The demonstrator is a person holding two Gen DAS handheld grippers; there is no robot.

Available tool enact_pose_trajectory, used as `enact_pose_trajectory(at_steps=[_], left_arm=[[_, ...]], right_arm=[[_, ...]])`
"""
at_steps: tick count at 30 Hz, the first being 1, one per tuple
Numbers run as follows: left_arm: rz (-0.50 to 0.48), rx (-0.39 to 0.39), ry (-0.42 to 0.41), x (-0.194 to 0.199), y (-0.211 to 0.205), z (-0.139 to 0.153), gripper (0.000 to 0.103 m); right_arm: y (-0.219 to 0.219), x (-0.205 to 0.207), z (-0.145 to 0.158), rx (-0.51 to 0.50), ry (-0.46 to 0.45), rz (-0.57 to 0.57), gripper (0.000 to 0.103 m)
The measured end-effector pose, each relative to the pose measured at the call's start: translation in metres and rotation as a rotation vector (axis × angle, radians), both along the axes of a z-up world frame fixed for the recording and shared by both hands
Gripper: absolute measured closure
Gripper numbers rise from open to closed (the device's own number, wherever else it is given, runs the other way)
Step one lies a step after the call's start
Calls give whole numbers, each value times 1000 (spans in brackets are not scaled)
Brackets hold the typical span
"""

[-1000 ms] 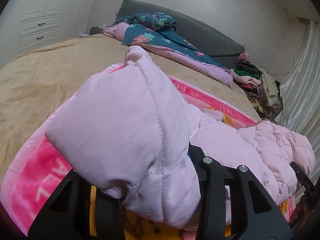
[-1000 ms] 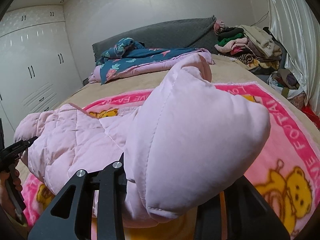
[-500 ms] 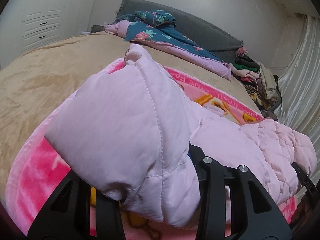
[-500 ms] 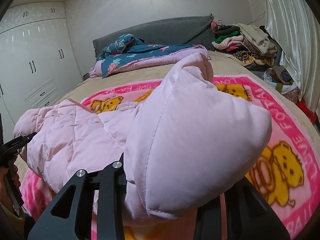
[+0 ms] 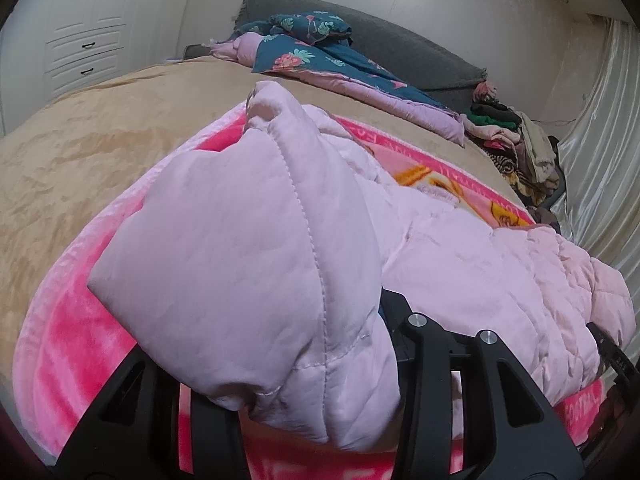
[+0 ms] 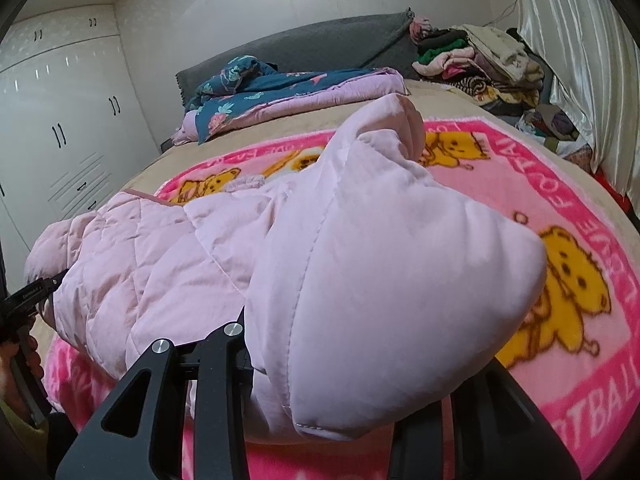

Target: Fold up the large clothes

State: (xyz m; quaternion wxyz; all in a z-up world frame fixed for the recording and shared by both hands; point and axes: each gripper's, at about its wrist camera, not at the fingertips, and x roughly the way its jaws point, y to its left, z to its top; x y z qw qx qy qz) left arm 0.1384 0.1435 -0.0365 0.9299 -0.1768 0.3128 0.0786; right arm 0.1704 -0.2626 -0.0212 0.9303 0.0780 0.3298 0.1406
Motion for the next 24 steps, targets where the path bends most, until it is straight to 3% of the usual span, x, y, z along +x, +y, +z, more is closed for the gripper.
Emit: enact_pose_trajectory(at_steps=[8,13,17,19,21,24], left_arm=[[15,-10,22,-4,3,-16,63],[26,-35,31,-6,8,-23,55],[46,-67,54,-8,17,-29,40],[56,-81,69,-10,19,-31,33],[70,-85,86,-14,23,-31,16],[79,-64,92,-25,25,-26,13]], right_arm=[[-11,0,-22,45,63,-22,63],[-22,0,-36,104,119,-40,48],[-31,-2,-45,156,166,-48,35],[-35,-5,-46,157,181,-60,17],[-40,-11,-45,137,182,-89,8],[-47,-22,-41,135,185,-94,7]])
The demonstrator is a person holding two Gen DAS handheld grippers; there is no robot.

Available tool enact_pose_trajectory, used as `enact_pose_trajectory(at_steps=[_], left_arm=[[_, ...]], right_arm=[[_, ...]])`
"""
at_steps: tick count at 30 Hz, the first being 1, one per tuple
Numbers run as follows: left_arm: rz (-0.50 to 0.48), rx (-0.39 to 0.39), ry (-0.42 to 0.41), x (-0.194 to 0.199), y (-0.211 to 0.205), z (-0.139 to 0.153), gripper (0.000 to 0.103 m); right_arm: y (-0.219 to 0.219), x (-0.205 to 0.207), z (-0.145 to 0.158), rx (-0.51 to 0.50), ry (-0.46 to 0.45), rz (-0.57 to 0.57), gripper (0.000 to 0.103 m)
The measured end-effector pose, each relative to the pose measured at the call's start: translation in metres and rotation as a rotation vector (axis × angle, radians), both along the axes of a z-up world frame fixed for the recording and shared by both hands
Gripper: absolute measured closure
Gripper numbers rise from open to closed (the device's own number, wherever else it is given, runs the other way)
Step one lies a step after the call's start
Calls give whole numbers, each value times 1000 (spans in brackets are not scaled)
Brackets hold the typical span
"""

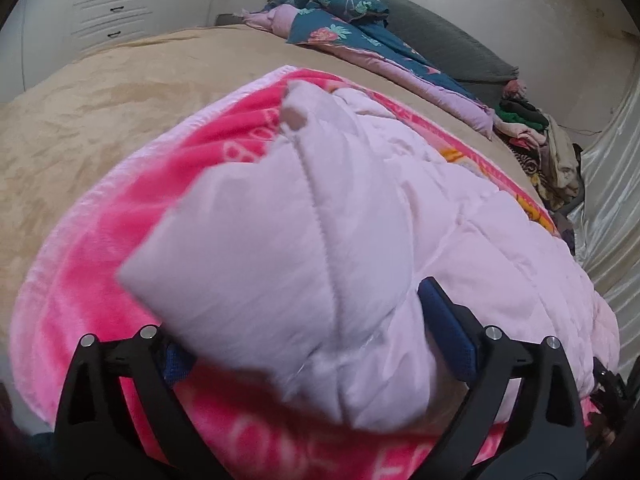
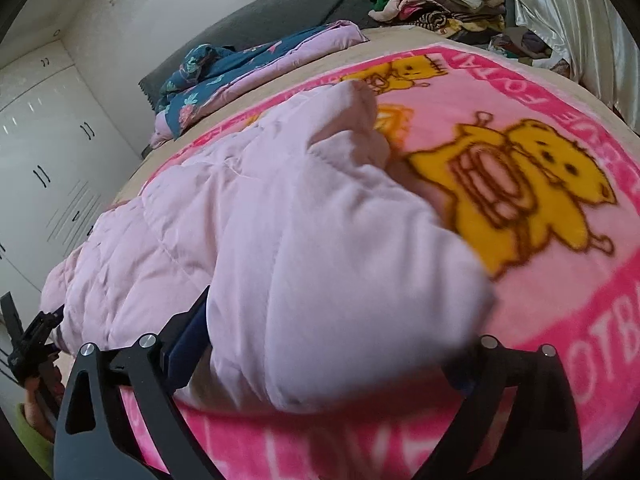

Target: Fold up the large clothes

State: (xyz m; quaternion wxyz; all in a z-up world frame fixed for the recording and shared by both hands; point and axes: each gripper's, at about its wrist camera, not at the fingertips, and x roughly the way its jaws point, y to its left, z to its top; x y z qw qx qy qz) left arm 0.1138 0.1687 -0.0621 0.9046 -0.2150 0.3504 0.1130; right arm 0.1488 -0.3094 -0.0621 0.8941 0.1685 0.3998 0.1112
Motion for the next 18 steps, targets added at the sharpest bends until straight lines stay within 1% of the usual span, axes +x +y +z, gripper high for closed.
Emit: enact_pose_trajectory(at_steps=[3,6,8,10,13,18], left_arm=[[-9,17,-2,-10,-2,7,12],[-13,46,-8,-22,-4,14,10],[-2,85,-17,-31,-7,22,10],[0,109,-31,-38,-7,29,10],[-2,121,-60,-49,-6,42,10],[-25,159,-106,-65,-17,63,10]], right_arm=[[-4,-16,9,-45,-19,-9,7],[-8,-35,23,-93,-69,-16,7],[-9,-45,32,-108,-97,-20,5],[-10,-54,44,-126,-135,-20,4],[-5,-67,61,-162,-185,-11,4],[9,-87,86,-192,-261,24,4]])
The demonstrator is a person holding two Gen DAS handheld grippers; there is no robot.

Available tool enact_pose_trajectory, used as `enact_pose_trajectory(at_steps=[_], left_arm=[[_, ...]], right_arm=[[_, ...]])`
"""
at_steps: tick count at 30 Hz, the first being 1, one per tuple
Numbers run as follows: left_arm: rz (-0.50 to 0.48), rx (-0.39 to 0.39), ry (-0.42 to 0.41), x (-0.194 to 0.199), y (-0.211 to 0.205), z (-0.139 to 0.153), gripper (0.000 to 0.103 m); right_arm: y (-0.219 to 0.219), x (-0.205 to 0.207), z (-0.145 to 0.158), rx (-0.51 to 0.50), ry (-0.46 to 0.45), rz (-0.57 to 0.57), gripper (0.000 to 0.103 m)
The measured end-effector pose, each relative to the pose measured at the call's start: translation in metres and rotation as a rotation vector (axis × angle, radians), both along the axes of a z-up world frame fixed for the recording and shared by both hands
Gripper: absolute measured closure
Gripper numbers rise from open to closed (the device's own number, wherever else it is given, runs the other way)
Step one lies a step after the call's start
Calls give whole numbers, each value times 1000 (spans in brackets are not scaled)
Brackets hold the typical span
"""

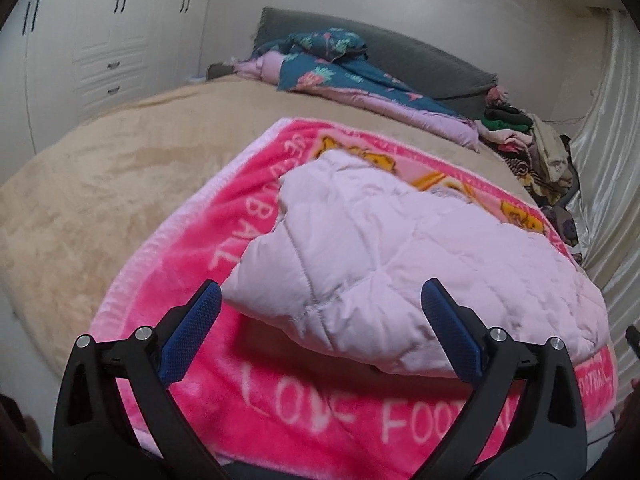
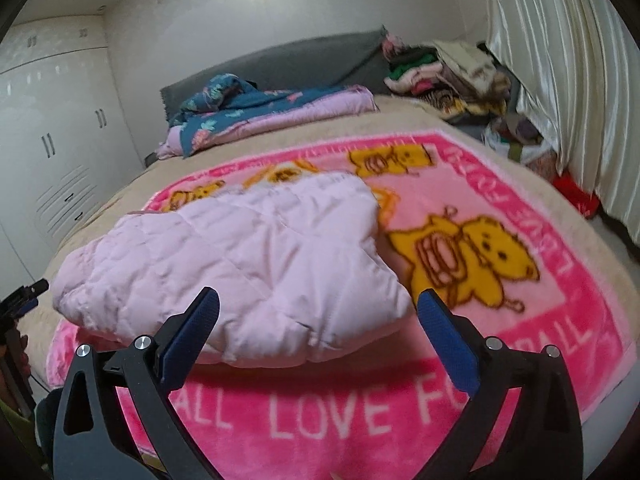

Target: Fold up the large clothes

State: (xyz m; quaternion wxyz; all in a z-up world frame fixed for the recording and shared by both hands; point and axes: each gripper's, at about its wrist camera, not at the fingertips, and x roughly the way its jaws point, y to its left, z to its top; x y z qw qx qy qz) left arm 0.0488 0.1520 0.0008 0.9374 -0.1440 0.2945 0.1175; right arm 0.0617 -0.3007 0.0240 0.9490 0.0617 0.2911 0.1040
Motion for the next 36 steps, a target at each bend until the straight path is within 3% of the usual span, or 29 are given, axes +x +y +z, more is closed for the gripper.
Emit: enact_pose_trajectory(at_steps=[9,18,36], left_arm=[[-70,27,-59,-23,-27,23,10],[-144,37,-78,-34,-54,25,9],[-254,67,-24,-32,-105,-3,9]], right_arm=[[34,-32,33,-52,-98,70,4],[63,-57,47,-95,-154,128,4],[96,-64,2,-109,-69,126,4]])
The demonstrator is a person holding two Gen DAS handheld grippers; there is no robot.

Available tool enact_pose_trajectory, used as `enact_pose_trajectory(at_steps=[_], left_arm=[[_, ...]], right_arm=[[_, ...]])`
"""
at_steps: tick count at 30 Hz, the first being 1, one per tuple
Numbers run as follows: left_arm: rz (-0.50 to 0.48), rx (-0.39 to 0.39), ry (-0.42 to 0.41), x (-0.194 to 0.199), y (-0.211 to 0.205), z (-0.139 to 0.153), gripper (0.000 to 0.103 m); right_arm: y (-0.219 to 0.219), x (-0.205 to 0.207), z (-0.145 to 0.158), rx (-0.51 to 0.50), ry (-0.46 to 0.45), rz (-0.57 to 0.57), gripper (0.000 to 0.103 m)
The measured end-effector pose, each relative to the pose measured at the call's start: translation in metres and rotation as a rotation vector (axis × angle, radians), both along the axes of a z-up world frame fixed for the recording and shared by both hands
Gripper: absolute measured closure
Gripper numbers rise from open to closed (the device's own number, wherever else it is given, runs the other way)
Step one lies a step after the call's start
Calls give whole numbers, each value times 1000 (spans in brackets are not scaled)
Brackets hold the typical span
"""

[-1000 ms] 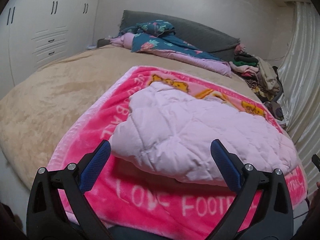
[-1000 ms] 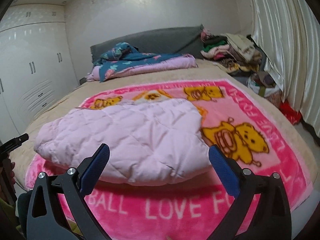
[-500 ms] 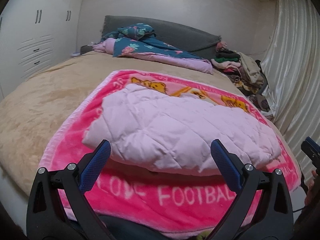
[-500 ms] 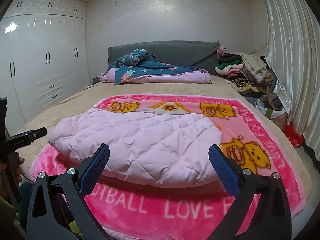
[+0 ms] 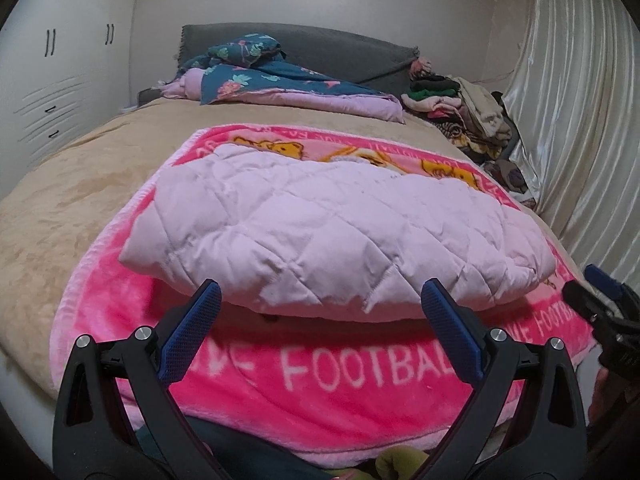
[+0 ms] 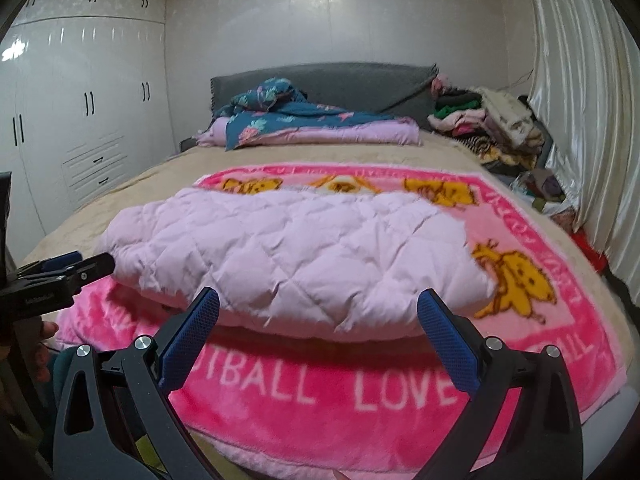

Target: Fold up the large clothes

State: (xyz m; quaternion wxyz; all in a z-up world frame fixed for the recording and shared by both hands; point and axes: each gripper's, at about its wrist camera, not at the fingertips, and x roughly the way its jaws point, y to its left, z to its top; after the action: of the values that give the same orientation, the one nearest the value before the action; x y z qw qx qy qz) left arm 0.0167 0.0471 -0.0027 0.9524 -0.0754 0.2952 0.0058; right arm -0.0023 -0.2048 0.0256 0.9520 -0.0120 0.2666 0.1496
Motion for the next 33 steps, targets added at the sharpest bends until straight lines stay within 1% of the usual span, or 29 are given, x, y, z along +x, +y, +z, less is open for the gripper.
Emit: enact_pose_trajectory(at_steps=[3,10,33], left_arm=[[-9,6,12,1,-5,-4,9],[-16,10,24,3,-7,-7,9],[-5,10,31,3,-7,-7,9]], right_arm=[[4,2,-6,-3,16,13,4],[5,3,-8,13,32,27,4],[5,4,-8,16,32,23,4]])
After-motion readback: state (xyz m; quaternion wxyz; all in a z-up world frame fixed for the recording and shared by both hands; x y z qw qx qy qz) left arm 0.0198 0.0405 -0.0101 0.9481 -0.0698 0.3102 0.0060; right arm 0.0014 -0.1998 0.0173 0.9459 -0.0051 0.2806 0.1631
